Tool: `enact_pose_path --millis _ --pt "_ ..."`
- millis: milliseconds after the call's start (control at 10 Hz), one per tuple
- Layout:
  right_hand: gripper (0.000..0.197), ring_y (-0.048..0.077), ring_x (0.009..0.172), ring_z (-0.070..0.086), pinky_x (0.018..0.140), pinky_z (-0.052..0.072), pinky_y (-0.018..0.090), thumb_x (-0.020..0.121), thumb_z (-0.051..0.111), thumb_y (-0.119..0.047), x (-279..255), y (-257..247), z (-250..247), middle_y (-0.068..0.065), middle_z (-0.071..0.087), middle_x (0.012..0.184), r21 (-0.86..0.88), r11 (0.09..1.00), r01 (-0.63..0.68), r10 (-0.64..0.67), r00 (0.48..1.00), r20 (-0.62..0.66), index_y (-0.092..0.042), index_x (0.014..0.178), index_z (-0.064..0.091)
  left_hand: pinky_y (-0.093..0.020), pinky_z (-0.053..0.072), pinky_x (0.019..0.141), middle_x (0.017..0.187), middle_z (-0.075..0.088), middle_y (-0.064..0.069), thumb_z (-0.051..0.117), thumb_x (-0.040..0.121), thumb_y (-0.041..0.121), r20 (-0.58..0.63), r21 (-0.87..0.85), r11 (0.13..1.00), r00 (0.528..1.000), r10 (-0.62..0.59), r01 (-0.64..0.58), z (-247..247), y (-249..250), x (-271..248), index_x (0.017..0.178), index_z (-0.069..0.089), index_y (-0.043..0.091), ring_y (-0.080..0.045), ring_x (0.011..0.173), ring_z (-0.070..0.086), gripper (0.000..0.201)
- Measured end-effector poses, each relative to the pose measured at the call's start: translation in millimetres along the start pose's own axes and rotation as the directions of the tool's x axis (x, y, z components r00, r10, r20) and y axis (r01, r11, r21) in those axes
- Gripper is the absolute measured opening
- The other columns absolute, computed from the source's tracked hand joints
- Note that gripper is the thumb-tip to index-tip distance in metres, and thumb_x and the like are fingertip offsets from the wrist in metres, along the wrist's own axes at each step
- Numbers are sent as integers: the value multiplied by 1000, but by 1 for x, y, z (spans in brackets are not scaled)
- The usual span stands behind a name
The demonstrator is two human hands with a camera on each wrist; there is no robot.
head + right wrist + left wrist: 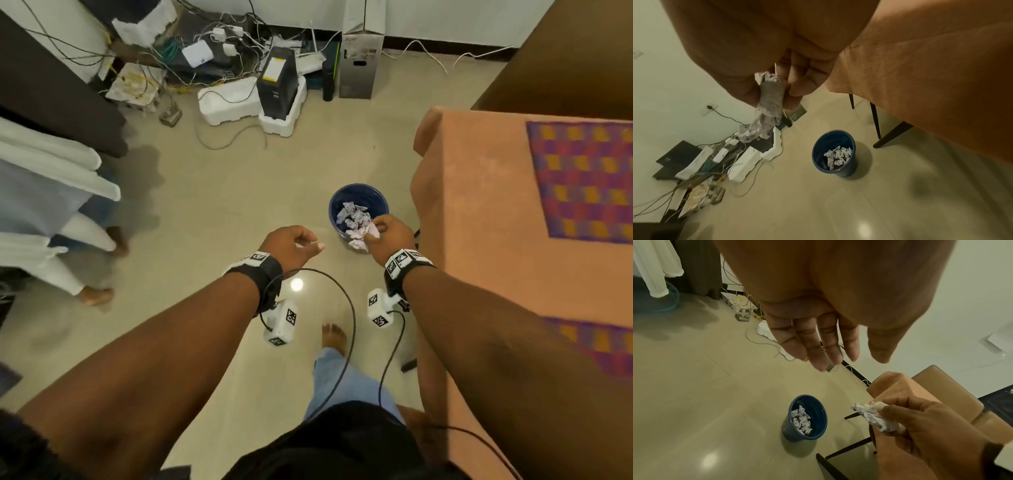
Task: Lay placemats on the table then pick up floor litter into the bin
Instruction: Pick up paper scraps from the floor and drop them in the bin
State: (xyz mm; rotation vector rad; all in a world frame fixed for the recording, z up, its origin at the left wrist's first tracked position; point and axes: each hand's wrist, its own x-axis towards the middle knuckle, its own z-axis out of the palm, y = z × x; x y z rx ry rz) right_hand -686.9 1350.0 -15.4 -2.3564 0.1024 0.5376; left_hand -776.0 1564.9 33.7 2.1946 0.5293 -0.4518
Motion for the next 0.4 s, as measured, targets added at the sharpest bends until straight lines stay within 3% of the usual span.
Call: enact_pose_path --millis 100,200,300,400 --pt "34 24 92 66 80 52 30 81 69 -23 65 -1 5 4 72 103 56 997 -60 64 996 -60 -17 115 65 -25 46 84 99 69 11 75 85 46 35 -32 999 999 -10 11 0 11 60 101 72 26 -10 93 64 26" --pt "36 24 93 66 79 48 27 83 68 -24 97 1 10 5 72 103 88 992 -86 93 992 -80 -15 117 64 -24 44 82 99 68 13 74 85 45 70 -31 999 998 -4 6 3 16 92 99 71 28 -8 92 63 23" --pt "48 26 105 65 91 51 33 86 69 -34 135 6 16 5 70 116 74 986 -151 155 987 -52 -15 128 57 -26 45 84 102 67 11 73 86 47 118 4 1000 993 9 -9 10 19 134 102 70 27 -11 95 63 25" --pt "49 29 109 64 96 52 39 87 69 -34 147 19 15 7 68 122 56 980 -190 194 979 -66 -15 131 56 -27 46 87 104 66 9 72 86 49 149 12 1000 989 -2 0 13 19 150 107 69 26 -12 97 62 31"
